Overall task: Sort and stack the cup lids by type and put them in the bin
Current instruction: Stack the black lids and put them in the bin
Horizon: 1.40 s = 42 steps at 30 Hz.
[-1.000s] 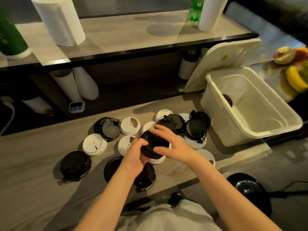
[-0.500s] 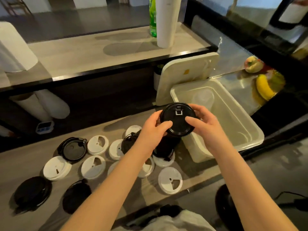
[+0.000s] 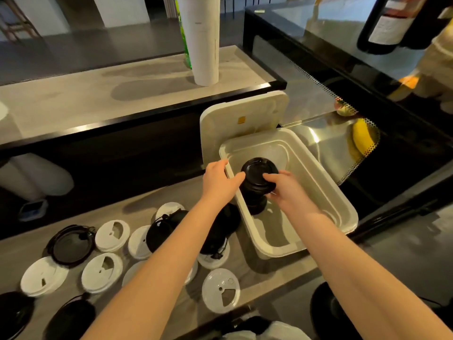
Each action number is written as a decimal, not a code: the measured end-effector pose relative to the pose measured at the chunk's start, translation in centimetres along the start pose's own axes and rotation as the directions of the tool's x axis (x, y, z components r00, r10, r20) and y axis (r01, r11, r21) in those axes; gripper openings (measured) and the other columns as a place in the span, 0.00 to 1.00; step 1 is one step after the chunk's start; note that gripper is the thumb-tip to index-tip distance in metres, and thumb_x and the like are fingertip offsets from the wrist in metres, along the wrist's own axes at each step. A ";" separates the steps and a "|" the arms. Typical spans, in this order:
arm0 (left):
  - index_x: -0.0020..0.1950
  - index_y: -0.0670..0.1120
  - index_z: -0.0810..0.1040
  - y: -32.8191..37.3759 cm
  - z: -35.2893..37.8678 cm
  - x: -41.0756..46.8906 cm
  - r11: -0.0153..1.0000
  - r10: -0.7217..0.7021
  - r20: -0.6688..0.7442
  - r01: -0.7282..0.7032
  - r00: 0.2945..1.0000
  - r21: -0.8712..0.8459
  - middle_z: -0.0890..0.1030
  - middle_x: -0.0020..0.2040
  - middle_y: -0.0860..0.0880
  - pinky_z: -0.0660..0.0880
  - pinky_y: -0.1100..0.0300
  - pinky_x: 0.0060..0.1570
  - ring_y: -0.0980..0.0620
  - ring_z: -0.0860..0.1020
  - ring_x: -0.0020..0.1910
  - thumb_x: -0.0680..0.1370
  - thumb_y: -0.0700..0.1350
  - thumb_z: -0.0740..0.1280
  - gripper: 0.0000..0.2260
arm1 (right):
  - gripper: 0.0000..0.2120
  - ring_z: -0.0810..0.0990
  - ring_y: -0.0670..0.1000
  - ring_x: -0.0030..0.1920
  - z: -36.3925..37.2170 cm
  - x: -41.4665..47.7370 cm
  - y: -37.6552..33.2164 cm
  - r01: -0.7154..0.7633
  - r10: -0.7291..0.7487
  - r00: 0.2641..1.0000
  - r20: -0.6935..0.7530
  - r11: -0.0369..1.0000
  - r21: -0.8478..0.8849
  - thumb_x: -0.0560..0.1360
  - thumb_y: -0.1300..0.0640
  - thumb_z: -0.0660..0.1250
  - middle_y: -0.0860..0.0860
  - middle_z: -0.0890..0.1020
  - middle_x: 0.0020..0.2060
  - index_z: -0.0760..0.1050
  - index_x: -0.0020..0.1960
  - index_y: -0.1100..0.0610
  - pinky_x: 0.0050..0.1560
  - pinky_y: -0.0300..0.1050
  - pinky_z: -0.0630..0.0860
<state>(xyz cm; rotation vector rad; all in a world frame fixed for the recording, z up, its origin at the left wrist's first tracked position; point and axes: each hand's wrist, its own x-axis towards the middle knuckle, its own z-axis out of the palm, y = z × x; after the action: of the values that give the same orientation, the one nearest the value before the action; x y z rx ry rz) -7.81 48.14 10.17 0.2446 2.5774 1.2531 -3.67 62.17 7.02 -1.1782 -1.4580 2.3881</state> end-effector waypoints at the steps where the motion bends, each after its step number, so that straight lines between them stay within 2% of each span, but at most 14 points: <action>1: 0.73 0.44 0.64 -0.2 0.0 0.0 1.000 -0.016 0.014 0.016 1.000 0.003 0.65 0.71 0.45 0.66 0.57 0.62 0.47 0.67 0.68 0.76 0.49 0.66 0.27 | 0.21 0.78 0.58 0.52 0.5 0.4 0.4 -0.020 0.020 1.000 -0.010 0.999 0.043 0.73 0.70 0.65 0.60 0.76 0.55 0.66 0.63 0.60 0.42 0.47 0.77; 5: 0.70 0.44 0.67 -1.1 0.3 -0.3 0.998 -0.048 0.119 0.052 0.992 -0.033 0.72 0.67 0.44 0.70 0.58 0.54 0.47 0.72 0.63 0.77 0.44 0.64 0.21 | 0.21 0.77 0.59 0.53 1.9 1.6 1.3 -0.023 0.022 0.993 -0.113 1.000 -0.005 0.71 0.69 0.69 0.59 0.76 0.55 0.67 0.61 0.59 0.56 0.55 0.77; 10: 0.74 0.47 0.62 -1.9 0.4 -0.3 0.996 -0.066 0.154 0.074 0.986 -0.047 0.70 0.69 0.46 0.72 0.54 0.61 0.47 0.70 0.66 0.78 0.47 0.64 0.26 | 0.24 0.75 0.56 0.51 2.4 2.2 1.8 0.029 -0.068 0.982 -0.175 0.976 -0.216 0.70 0.65 0.71 0.56 0.75 0.55 0.67 0.63 0.57 0.51 0.51 0.78; 15: 0.74 0.46 0.62 -2.1 0.3 -0.2 0.996 -0.071 0.157 0.079 0.985 -0.040 0.69 0.70 0.46 0.70 0.58 0.57 0.47 0.70 0.66 0.78 0.47 0.64 0.26 | 0.21 0.76 0.55 0.48 2.4 2.1 2.2 0.045 -0.132 0.969 -0.207 0.925 -0.376 0.71 0.60 0.71 0.54 0.74 0.54 0.67 0.61 0.55 0.53 0.54 0.79; 18: 0.73 0.46 0.63 -2.3 0.5 -0.1 0.995 -0.078 0.150 0.086 0.986 -0.049 0.70 0.69 0.46 0.72 0.58 0.56 0.48 0.71 0.64 0.77 0.48 0.65 0.25 | 0.18 0.76 0.55 0.49 1.9 2.0 2.4 0.086 -0.164 0.971 -0.174 0.919 -0.386 0.70 0.60 0.70 0.51 0.74 0.48 0.66 0.54 0.53 0.54 0.56 0.78; 20: 0.72 0.46 0.64 -2.3 0.5 -0.2 0.995 -0.081 0.148 0.090 0.986 -0.052 0.70 0.69 0.46 0.72 0.60 0.51 0.52 0.72 0.60 0.78 0.48 0.64 0.24 | 0.17 0.77 0.56 0.50 1.5 1.8 2.3 0.095 -0.143 0.981 -0.132 0.945 -0.312 0.70 0.61 0.70 0.52 0.74 0.48 0.65 0.52 0.54 0.49 0.53 0.79; 23: 0.72 0.45 0.64 -2.3 0.5 -0.2 0.995 -0.074 0.148 0.083 0.986 -0.049 0.70 0.69 0.46 0.69 0.63 0.47 0.54 0.71 0.54 0.78 0.48 0.64 0.23 | 0.15 0.77 0.58 0.52 1.3 1.9 2.0 0.027 -0.056 0.988 -0.146 0.981 -0.193 0.70 0.63 0.70 0.57 0.76 0.51 0.66 0.52 0.56 0.44 0.50 0.78; 25: 0.72 0.45 0.64 -2.3 0.5 -0.2 0.995 -0.074 0.147 0.082 0.986 -0.050 0.70 0.69 0.47 0.69 0.63 0.47 0.54 0.71 0.55 0.78 0.48 0.64 0.23 | 0.14 0.77 0.60 0.54 1.2 2.3 2.0 -0.047 0.000 0.981 -0.194 0.970 -0.238 0.70 0.62 0.70 0.59 0.76 0.54 0.68 0.52 0.57 0.42 0.52 0.78; 27: 0.71 0.45 0.65 -2.2 0.5 -0.2 0.995 -0.079 0.143 0.087 0.987 -0.046 0.70 0.69 0.47 0.69 0.62 0.48 0.54 0.71 0.54 0.78 0.48 0.64 0.22 | 0.12 0.76 0.61 0.53 1.2 2.4 2.1 -0.121 0.043 0.973 -0.227 0.932 -0.342 0.71 0.60 0.70 0.59 0.76 0.55 0.70 0.52 0.57 0.39 0.52 0.78; 29: 0.71 0.45 0.65 -2.2 0.6 -0.2 0.995 -0.081 0.139 0.088 0.987 -0.049 0.70 0.69 0.47 0.69 0.61 0.48 0.52 0.72 0.57 0.78 0.48 0.64 0.22 | 0.14 0.76 0.61 0.51 1.1 2.7 2.3 -0.139 0.035 0.974 -0.223 0.871 -0.471 0.71 0.57 0.69 0.59 0.77 0.54 0.73 0.55 0.58 0.40 0.51 0.78; 33: 0.71 0.45 0.66 -2.2 0.7 -0.2 0.994 -0.088 0.141 0.096 0.986 -0.050 0.70 0.69 0.46 0.70 0.61 0.48 0.50 0.73 0.60 0.78 0.48 0.64 0.22 | 0.18 0.79 0.59 0.46 1.2 2.3 1.9 -0.113 -0.088 0.974 -0.210 0.616 -0.780 0.71 0.47 0.67 0.54 0.78 0.45 0.76 0.56 0.56 0.45 0.48 0.78; 36: 0.70 0.45 0.66 -2.3 0.7 -0.2 0.994 -0.084 0.144 0.092 0.986 -0.054 0.71 0.68 0.46 0.70 0.61 0.48 0.53 0.73 0.56 0.78 0.48 0.64 0.22 | 0.23 0.78 0.58 0.48 1.0 2.5 1.5 -0.108 -0.083 0.981 -0.174 0.513 -0.851 0.73 0.42 0.64 0.55 0.78 0.49 0.74 0.60 0.57 0.49 0.48 0.77; 38: 0.70 0.45 0.66 -2.3 0.7 -0.1 0.995 -0.082 0.146 0.090 0.986 -0.049 0.71 0.67 0.46 0.71 0.61 0.48 0.51 0.73 0.57 0.78 0.48 0.64 0.21 | 0.28 0.77 0.58 0.54 0.8 2.7 1.1 -0.118 -0.044 0.985 -0.165 0.528 -0.841 0.72 0.40 0.64 0.56 0.78 0.57 0.72 0.64 0.59 0.53 0.50 0.76; 42: 0.69 0.45 0.67 -2.3 0.7 -0.1 0.995 -0.081 0.152 0.089 0.985 -0.046 0.73 0.65 0.46 0.72 0.61 0.47 0.54 0.73 0.52 0.78 0.48 0.64 0.21 | 0.32 0.75 0.59 0.59 1.0 3.2 0.7 -0.139 0.048 0.987 -0.150 0.716 -0.684 0.71 0.38 0.66 0.57 0.76 0.61 0.70 0.66 0.59 0.59 0.52 0.74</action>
<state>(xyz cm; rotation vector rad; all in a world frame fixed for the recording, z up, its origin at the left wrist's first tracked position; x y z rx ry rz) -7.56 47.24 7.96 0.2080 2.3988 1.2221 -6.30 62.52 4.91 -1.5188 -2.4086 1.7750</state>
